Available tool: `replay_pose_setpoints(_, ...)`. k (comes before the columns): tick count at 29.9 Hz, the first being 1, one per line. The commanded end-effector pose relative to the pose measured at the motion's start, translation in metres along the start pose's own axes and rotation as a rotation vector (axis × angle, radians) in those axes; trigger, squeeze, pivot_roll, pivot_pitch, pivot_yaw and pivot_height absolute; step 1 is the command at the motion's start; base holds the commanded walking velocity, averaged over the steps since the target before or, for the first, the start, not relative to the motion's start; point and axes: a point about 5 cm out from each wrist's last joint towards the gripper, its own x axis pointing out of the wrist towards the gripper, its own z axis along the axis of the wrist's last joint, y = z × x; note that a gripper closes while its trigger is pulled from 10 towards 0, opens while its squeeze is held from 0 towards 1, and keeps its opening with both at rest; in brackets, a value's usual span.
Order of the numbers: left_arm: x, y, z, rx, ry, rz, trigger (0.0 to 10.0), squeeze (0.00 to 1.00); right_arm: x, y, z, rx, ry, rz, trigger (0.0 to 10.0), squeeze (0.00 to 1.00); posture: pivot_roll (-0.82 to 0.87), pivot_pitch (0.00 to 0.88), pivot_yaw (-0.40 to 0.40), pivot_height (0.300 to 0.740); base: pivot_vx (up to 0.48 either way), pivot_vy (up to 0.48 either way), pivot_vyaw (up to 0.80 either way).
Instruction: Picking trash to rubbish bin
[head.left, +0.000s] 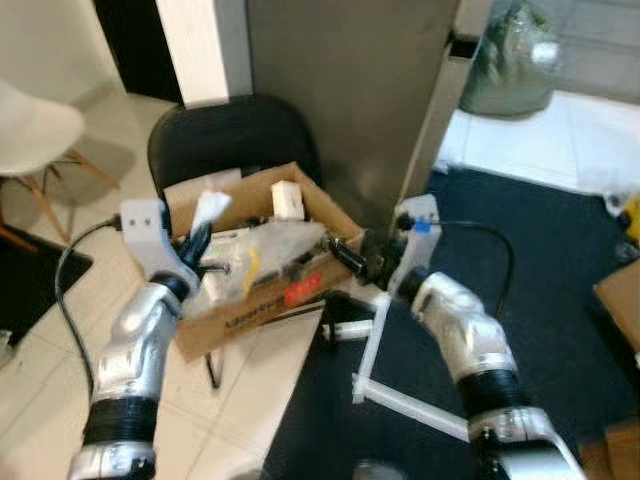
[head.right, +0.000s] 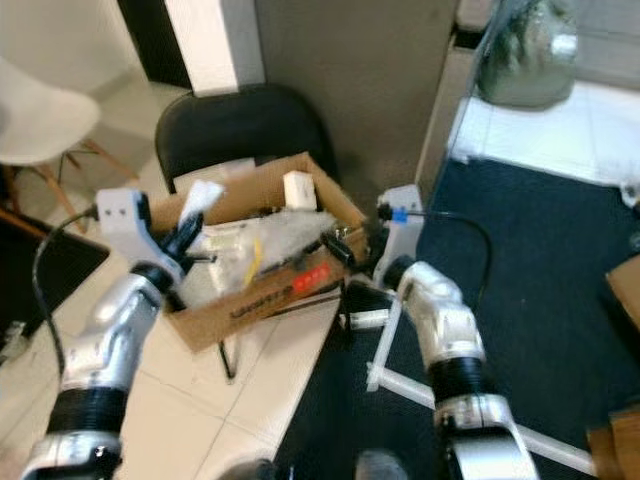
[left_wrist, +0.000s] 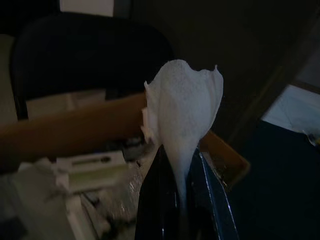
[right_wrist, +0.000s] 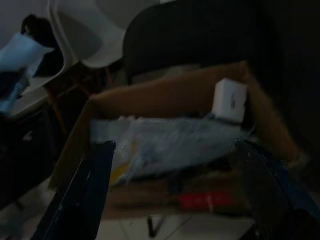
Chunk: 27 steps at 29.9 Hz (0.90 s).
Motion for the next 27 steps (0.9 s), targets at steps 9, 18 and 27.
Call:
replay_pose_setpoints(9,0.000,0.013,0.000,-0.051,-0.005,0.122,10.0,0.00,-0.002,-0.003,-0.001,0.010,0.005,-0.011,10.0,0.00,-0.11,0.000,0.047,0.740,0.463,0.000,0.00)
replay_pose_setpoints(18,0.001,0.021,-0.006,-0.109,0.034,0.217,10.0,1.00,-0.002,-0.003,-0.001,0.010,0.008,-0.012,10.0,0.00,-0.11,0.000,0.045,0.740,0.041,0.000,0.00)
replay_pose_setpoints(27,0.003,0.017,-0.008,-0.114,0.058,0.180,10.0,1.00,-0.002,-0.004,-0.001,0.012,0.008,-0.014,10.0,0.00,-0.11,0.000,0.045,0.740,0.000,0.000,0.00)
